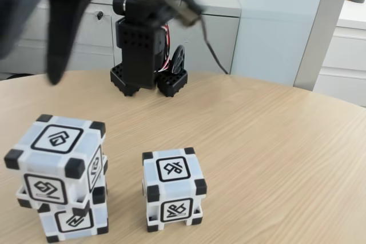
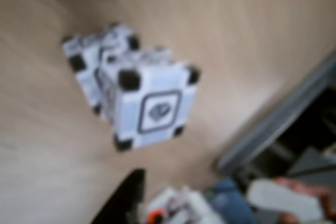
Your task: Stack cubes from left to right.
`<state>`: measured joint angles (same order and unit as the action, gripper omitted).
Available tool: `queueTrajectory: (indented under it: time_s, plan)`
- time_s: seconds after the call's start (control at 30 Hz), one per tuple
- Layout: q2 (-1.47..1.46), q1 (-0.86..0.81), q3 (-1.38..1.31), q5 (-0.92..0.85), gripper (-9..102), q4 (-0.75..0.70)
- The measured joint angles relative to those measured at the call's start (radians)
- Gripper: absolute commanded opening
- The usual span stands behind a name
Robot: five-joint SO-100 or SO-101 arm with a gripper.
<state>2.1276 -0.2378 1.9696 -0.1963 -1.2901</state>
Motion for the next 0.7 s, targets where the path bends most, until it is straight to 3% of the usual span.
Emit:
queueTrajectory:
  time_s: [0.43, 0.7]
  plan:
    - [-0.005, 0.391, 0.000, 0.195, 37, -0.021]
    - [-0.144, 0.426, 0.000, 0.241, 40, -0.193]
